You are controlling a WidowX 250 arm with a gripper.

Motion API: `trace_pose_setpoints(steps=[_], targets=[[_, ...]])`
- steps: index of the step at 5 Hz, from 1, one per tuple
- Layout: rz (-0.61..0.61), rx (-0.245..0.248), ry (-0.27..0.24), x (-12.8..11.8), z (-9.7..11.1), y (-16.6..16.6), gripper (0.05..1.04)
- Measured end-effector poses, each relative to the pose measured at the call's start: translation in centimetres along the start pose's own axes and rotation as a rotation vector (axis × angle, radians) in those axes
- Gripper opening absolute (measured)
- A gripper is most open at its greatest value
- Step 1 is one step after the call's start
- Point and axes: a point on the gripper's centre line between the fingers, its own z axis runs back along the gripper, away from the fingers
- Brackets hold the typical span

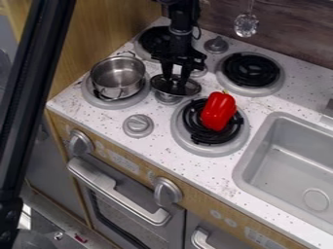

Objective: Put the silver lid on top of the silver pot

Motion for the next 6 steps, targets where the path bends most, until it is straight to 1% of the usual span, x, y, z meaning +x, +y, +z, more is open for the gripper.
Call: trace_pose_setpoints(steps=[1, 2, 3, 4, 5, 6], targets=[[-0.024, -0.009, 0.003, -0.3, 0.0, -0.6, 0.265], [-0.053, -0.013, 0.011, -0.4, 0.3, -0.7, 0.265], [-0.076, -0.010, -0.028, 0.4, 1.9, -0.6, 0.264], [-0.061, -0.004, -0.156, 1.4, 7.4, 0.7, 0.264], [-0.025, -0.021, -0.195, 0.0, 9.3, 2.7, 0.264], [0.051, -0.012, -0.181, -2.0, 9.3, 6.4, 0.264]])
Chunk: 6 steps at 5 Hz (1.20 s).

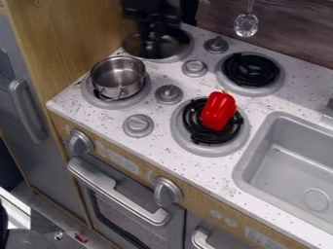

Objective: Put the silver lid on top of the silver pot

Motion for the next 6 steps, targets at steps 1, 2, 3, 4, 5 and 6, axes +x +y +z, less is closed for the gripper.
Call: trace_pose_setpoints(steps=[1, 2, 3, 4, 5, 6], targets=[[0.087, -0.006, 0.006, -1.8, 0.1, 3.3, 0.264], [0.136, -0.025, -0.010, -2.0, -0.2, 4.6, 0.264], [0.151, -0.048, 0.021, -2.3, -2.4, 4.1, 0.264], [0.154, -0.061, 0.023, -1.8, -4.0, 3.6, 0.264], [0.138, -0.030, 0.043, -1.5, -5.5, 3.6, 0.264], [0.150, -0.003, 0.036, -1.0, -5.8, 3.9, 0.300]])
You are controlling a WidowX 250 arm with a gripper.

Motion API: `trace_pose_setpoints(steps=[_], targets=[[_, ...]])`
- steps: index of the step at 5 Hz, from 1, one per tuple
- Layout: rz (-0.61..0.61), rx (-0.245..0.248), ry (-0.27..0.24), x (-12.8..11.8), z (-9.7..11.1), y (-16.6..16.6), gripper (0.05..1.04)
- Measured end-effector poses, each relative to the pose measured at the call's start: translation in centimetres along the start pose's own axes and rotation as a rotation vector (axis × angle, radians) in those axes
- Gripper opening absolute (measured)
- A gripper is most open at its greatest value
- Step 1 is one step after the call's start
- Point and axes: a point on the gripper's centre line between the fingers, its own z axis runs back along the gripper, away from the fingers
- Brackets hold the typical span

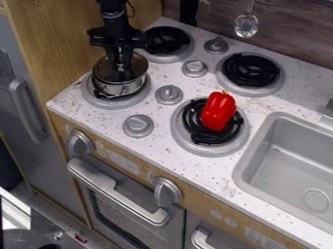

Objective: Put the silver lid on top of the silver pot

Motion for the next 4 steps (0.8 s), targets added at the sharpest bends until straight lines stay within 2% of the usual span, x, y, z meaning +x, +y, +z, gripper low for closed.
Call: trace_pose_setpoints(steps=[1, 2, 3, 4], targets=[[-0.010, 0.015, -0.002, 0.0, 0.1, 0.2, 0.619], [-0.071, 0.010, 0.003, -0.4, 2.5, -0.5, 0.894], [-0.187, -0.023, -0.032, -0.6, 7.1, -3.1, 1.004], [-0.274, -0.034, 0.025, -2.8, 8.2, -4.6, 0.999]])
